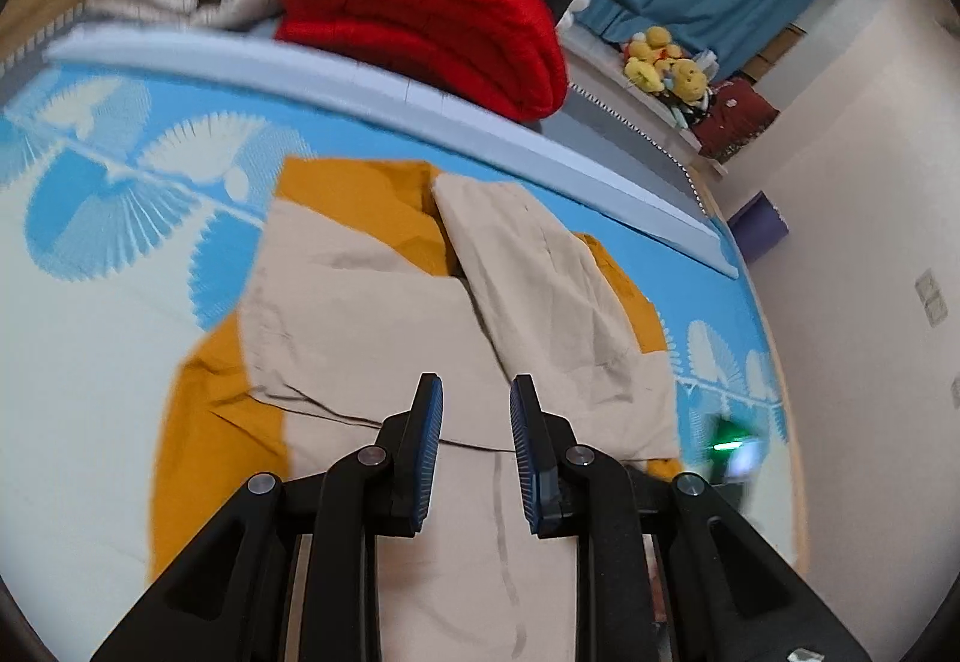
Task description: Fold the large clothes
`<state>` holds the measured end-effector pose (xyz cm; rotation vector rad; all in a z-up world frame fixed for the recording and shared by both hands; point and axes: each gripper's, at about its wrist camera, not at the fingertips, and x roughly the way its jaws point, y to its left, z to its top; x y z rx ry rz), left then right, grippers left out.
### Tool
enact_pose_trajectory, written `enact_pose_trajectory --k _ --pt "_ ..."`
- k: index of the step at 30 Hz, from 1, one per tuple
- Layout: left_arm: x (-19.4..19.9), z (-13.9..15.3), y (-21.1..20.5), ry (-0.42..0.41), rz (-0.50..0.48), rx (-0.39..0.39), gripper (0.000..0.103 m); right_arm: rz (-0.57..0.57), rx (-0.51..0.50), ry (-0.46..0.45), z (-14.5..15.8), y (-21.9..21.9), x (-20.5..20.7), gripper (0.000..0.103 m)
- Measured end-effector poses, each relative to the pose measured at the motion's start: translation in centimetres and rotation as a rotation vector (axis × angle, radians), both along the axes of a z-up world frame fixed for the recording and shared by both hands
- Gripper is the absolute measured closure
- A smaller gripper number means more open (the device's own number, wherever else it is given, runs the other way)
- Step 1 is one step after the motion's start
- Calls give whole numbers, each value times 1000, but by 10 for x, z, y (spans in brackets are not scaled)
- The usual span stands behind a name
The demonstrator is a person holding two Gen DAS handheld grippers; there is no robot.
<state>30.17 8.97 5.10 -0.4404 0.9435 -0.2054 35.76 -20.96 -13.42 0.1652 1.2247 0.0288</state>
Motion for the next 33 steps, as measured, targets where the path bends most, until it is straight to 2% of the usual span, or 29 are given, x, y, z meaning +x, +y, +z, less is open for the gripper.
enact_pose_trajectory --k 4,7,9,12,15,16,17,18,20,22,25,27,29,33 --pt "-36 15 -1 -99 -53 128 83 -14 26 -195 71 -4 -42 44" --pt "-72 25 4 -167 -101 225 83 -6 50 -300 123 -16 -86 45" --pt "-101 32 16 -201 -113 237 83 7 28 -373 156 -31 -125 45" --pt "-140 38 41 -209 -78 212 85 25 -44 -500 208 -63 -193 45" --pt "-191 35 67 -224 -36 199 86 1 -80 -597 235 -101 -259 46" --pt "-203 31 71 -218 -29 206 86 -15 -73 -609 234 -113 -274 47" --pt "-215 24 76 -199 -23 216 87 -35 -63 -613 232 -126 -289 55" --pt "-228 13 80 -167 -15 235 88 -59 -49 -610 226 -136 -303 67" --pt "-246 -4 83 -119 2 270 89 -112 -18 -576 202 -161 -330 80" --pt "-255 -16 85 -77 22 255 89 -167 -10 -513 177 -178 -340 81" --pt "-260 -30 85 -33 40 260 89 -219 30 -486 146 -203 -362 81" --pt "-258 -35 88 -12 53 256 89 -256 28 -408 122 -214 -364 80" --pt "-256 -43 96 22 75 237 89 -266 110 -341 109 -225 -359 80" --pt "-248 -66 121 135 157 150 89 -290 99 -300 95 -232 -353 66"
